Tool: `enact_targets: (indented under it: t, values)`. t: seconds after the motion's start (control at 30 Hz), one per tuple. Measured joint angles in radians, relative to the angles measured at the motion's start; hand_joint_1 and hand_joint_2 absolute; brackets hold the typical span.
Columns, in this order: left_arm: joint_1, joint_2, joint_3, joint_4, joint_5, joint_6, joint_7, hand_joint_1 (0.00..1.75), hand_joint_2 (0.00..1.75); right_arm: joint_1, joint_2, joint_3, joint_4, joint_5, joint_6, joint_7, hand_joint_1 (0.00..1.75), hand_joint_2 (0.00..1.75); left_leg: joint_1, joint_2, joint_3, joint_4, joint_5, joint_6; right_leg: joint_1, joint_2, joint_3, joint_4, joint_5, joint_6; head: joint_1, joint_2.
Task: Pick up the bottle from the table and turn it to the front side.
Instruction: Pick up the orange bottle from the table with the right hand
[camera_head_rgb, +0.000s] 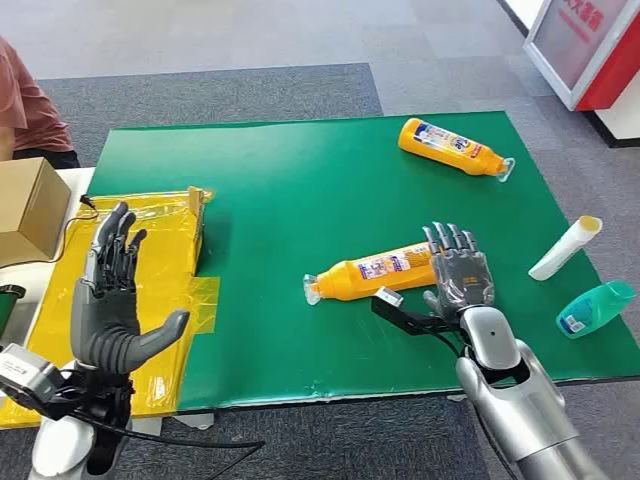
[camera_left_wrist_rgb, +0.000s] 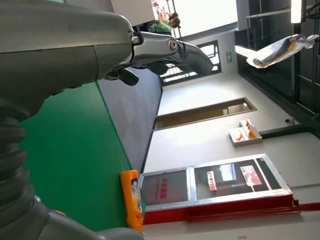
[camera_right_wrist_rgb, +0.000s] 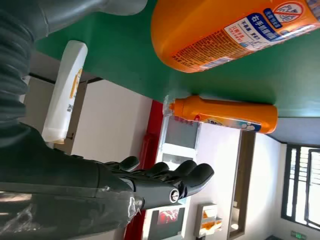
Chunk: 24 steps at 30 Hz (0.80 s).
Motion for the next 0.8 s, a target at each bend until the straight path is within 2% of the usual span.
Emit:
enact_targets:
  t: [0.8]
  values:
    - [-0.094,0.013,-0.093,0.0,-0.013,-0.013,0.011,0.0,1.75,-0.155,0.003,0.038,0.335,0.111,0.001,0.007,0.0,1.75,0.0,0.0,0.0,0.0,0.0,0.0,0.0,0.0,0.0,0.0,0.0,0.0,0.0,0.0]
